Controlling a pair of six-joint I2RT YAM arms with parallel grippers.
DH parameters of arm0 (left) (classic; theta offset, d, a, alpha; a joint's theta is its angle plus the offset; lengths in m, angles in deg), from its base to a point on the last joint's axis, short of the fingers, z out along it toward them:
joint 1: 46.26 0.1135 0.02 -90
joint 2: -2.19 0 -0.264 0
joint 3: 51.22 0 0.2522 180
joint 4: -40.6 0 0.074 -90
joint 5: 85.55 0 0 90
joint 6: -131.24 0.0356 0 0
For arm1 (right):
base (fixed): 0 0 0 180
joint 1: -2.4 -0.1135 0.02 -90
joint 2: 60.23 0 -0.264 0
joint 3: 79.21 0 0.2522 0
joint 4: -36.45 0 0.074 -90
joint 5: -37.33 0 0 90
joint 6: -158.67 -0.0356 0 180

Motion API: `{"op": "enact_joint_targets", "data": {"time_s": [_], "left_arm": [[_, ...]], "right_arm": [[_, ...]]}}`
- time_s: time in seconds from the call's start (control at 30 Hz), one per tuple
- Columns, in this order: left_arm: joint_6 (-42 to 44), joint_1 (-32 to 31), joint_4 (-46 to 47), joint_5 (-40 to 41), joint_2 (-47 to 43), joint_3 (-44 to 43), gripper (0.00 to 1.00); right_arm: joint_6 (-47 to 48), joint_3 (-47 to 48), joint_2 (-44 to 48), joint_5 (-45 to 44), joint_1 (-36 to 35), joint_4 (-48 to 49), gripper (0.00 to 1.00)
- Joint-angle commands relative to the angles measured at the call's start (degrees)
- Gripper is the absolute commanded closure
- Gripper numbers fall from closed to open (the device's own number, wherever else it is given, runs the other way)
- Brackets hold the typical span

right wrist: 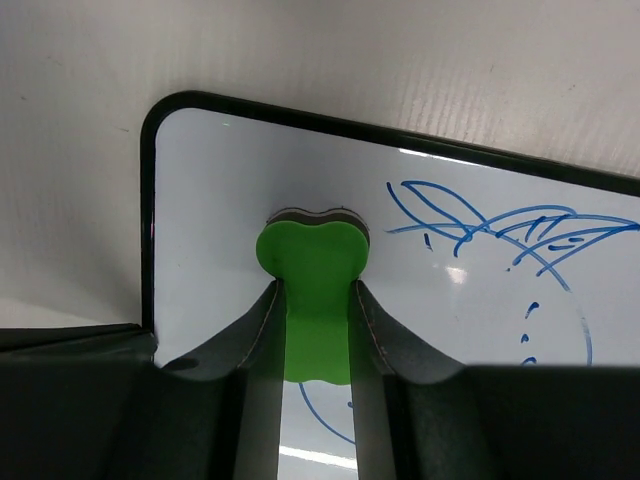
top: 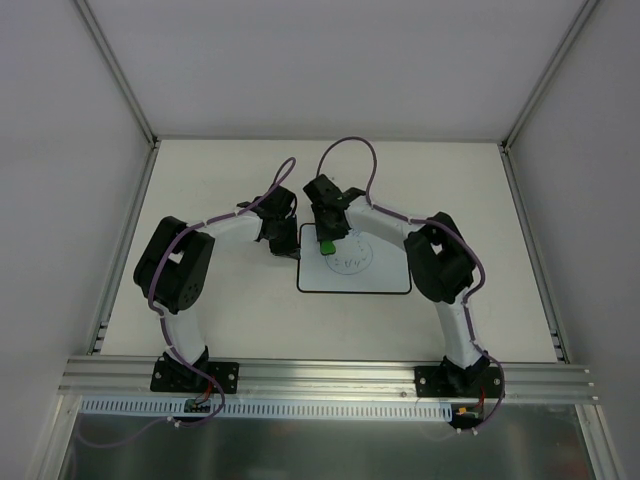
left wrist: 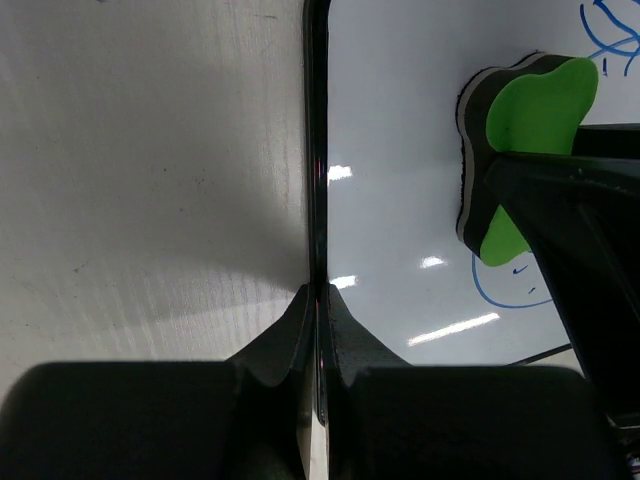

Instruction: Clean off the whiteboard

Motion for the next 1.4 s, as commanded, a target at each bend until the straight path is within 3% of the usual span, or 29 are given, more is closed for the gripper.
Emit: {"op": "enact_joint_targets", "data": {"time_s": [0.0,0.3,0.4,0.63,1.03,1.37], "left_arm": [[-0.20,-0.76,-5.55,1.65,2.55,3.34,1.00],[-0.64,-0.76,-5.55,1.83,2.20,3.60,1.00],[-0.55,-0.76,-5.55,1.74,2.11,3.60,1.00],[-0.20,-0.76,-5.55,1.48,1.84,3.52,1.00],[-0.11,-0.76,-5.55,1.39,1.76,3.43,1.00],[-0.63,-0.76,-5.46,2.01,1.49,3.52,1.00]], "right_arm": [[-4.14,-1.20,-1.83,-1.87,1.77,-6.25,1.00],[-4.94,-13.68,7.40,-6.18,15.65,-9.24,1.00],[-4.32,-15.53,8.46,-6.18,17.42,-9.33,1.00],[-3.26,-3.86,0.56,-3.54,12.52,-15.65,1.00],[-4.67,13.98,-11.56,4.80,3.73,-16.98,1.00],[-4.67,18.31,-14.04,6.40,2.66,-16.98,1.00]]}}
